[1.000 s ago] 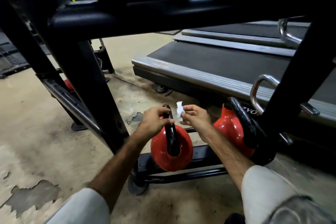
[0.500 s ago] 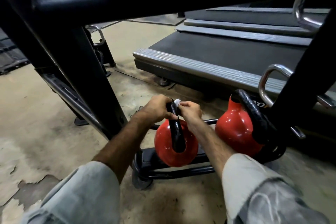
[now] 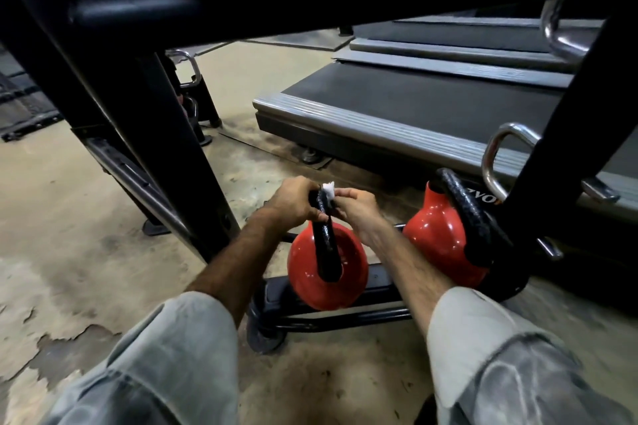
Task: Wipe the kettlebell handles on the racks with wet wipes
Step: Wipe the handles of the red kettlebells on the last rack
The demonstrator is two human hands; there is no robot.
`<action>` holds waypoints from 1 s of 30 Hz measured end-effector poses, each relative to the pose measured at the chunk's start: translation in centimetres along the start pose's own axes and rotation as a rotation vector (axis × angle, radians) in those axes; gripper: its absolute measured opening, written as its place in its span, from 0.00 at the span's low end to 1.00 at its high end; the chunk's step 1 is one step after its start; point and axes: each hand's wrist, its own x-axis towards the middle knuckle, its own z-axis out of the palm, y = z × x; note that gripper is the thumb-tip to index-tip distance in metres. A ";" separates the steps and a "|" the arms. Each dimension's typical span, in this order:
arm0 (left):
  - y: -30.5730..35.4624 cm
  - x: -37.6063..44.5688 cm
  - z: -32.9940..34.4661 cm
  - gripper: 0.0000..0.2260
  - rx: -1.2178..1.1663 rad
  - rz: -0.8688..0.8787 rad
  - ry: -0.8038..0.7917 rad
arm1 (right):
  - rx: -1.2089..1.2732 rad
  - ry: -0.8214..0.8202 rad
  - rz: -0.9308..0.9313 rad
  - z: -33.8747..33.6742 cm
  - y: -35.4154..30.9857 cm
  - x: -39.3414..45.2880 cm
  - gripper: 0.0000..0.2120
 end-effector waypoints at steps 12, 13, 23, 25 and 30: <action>9.3 -4.3 3.6 0.07 0.107 0.158 0.228 | -0.269 0.332 -0.408 -18.7 -4.5 -13.5 0.11; 11.1 -4.1 4.4 0.07 0.095 0.227 0.199 | -0.295 0.386 -0.415 -20.1 -4.3 -13.9 0.12; 18.2 0.2 11.8 0.14 0.113 0.518 0.045 | -0.540 0.516 -0.453 -22.0 -1.5 -11.7 0.08; 17.9 1.3 13.0 0.15 0.098 0.504 0.020 | -0.451 0.531 -0.454 -22.3 -0.7 -11.5 0.09; 16.9 3.0 14.3 0.17 -0.090 0.439 0.079 | -0.306 0.640 -0.358 -22.6 4.1 -12.8 0.08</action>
